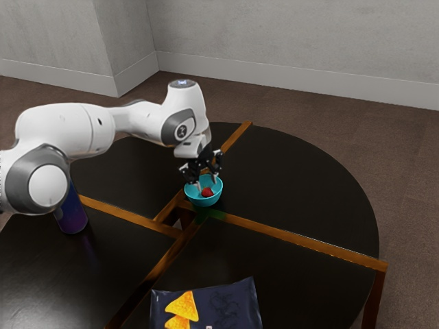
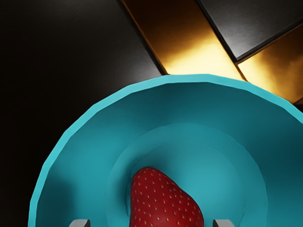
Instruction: Take strawberry from the bowl
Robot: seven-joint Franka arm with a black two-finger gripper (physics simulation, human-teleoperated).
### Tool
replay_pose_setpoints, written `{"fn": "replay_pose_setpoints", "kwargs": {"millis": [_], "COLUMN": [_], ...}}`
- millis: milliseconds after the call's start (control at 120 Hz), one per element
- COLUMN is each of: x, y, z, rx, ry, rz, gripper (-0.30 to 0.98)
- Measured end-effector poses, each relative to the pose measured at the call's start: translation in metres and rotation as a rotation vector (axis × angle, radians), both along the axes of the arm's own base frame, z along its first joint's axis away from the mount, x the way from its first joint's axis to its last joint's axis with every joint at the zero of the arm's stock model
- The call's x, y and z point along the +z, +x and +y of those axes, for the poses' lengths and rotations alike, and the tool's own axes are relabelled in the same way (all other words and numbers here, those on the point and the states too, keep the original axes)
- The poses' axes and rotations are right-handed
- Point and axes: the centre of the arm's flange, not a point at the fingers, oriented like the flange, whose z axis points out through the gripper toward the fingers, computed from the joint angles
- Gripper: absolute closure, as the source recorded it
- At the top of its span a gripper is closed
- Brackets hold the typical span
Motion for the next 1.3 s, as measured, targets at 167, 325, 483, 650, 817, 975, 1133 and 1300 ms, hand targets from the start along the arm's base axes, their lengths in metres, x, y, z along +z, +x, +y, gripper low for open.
{"fn": "replay_pose_setpoints", "kwargs": {"millis": [167,325,483,650,817,975,1133,1300], "x": [-0.01,-0.014,-0.027,-0.021,0.023,0.055,0.033,0.009], "y": [0.0,-0.002,-0.004,-0.003,-0.004,-0.012,-0.036,-0.044], "z": [-0.001,-0.001,-0.001,-0.001,-0.007,-0.062,-0.163,-0.187], "rx": [-0.002,0.004,0.008,0.014,0.016,-0.044,-0.154,-0.156], "ry": [-0.004,-0.009,-0.015,-0.017,-0.018,-0.049,-0.068,-0.071], "rz": [0.003,0.008,0.022,0.011,-0.042,-0.071,-0.026,0.007], "gripper": [0.44,0.53,0.55,0.62,0.67,0.69,0.7,0.63]}}
